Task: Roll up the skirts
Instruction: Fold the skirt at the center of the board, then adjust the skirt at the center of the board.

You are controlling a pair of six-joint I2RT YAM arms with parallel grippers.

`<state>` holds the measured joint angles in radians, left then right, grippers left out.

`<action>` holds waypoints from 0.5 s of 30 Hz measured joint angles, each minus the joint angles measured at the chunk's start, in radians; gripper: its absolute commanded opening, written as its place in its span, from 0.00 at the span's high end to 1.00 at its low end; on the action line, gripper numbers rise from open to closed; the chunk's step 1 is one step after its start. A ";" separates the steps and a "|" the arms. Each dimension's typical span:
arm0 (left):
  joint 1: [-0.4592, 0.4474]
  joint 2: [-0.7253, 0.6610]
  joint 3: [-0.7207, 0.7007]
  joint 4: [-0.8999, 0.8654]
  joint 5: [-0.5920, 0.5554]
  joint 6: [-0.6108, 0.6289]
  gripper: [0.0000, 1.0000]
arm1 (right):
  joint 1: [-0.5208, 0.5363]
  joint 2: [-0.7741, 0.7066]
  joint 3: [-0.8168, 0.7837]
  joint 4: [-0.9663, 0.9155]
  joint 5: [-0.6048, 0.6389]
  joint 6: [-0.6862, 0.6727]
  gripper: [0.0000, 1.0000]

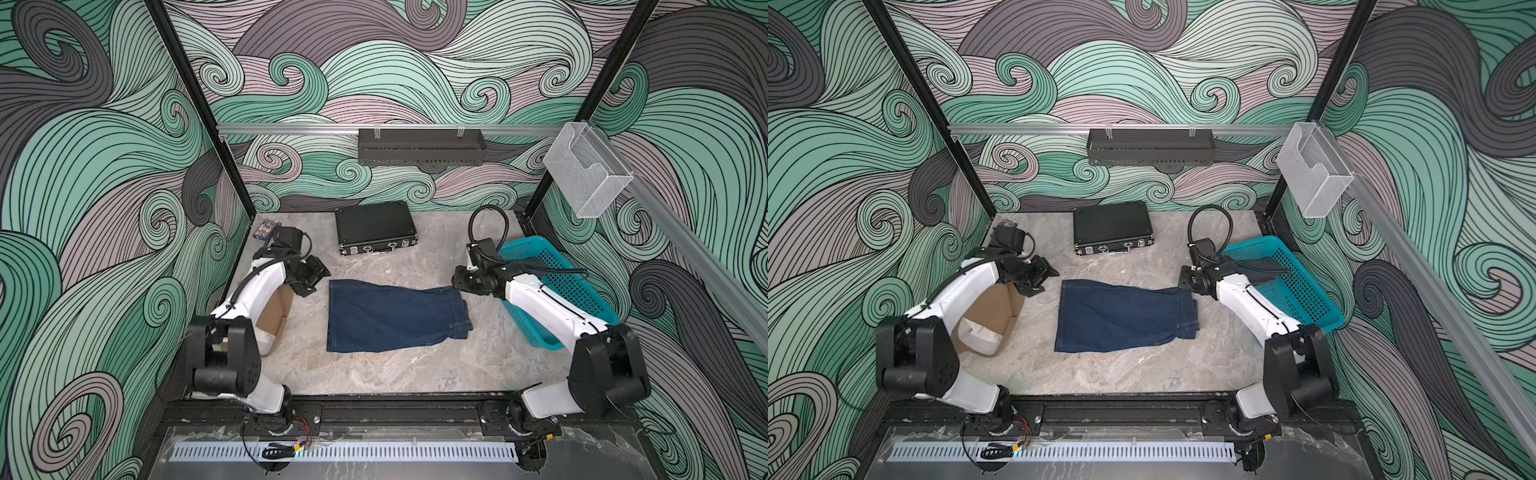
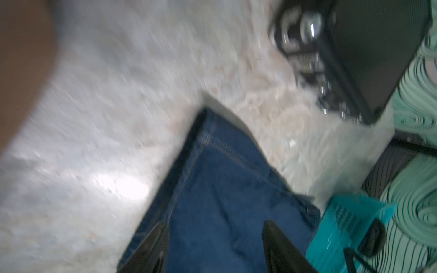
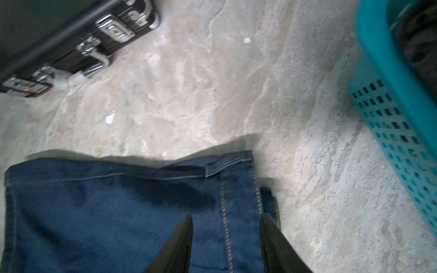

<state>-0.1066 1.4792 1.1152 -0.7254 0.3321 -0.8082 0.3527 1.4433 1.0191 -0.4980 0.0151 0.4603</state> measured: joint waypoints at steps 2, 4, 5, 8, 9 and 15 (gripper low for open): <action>-0.104 -0.066 -0.116 0.052 0.046 -0.041 0.35 | 0.039 -0.027 -0.038 -0.003 -0.010 -0.006 0.56; -0.204 -0.103 -0.249 0.116 0.095 -0.084 0.29 | 0.067 -0.044 -0.098 -0.017 -0.026 -0.005 0.59; -0.241 -0.117 -0.312 0.138 0.102 -0.106 0.28 | 0.075 -0.045 -0.134 -0.027 -0.039 -0.003 0.60; -0.283 -0.185 -0.475 0.172 0.085 -0.164 0.23 | 0.083 -0.017 -0.203 -0.056 -0.070 0.002 0.63; -0.283 -0.222 -0.522 0.174 0.068 -0.184 0.23 | 0.085 -0.001 -0.215 -0.064 -0.076 0.009 0.63; -0.286 -0.380 -0.652 0.249 -0.014 -0.283 0.16 | 0.091 0.003 -0.283 -0.034 -0.084 0.073 0.62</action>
<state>-0.3923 1.0992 0.4629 -0.4767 0.3183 -1.0908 0.4435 1.4464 0.7357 -0.5320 -0.0689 0.5331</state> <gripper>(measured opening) 0.835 0.376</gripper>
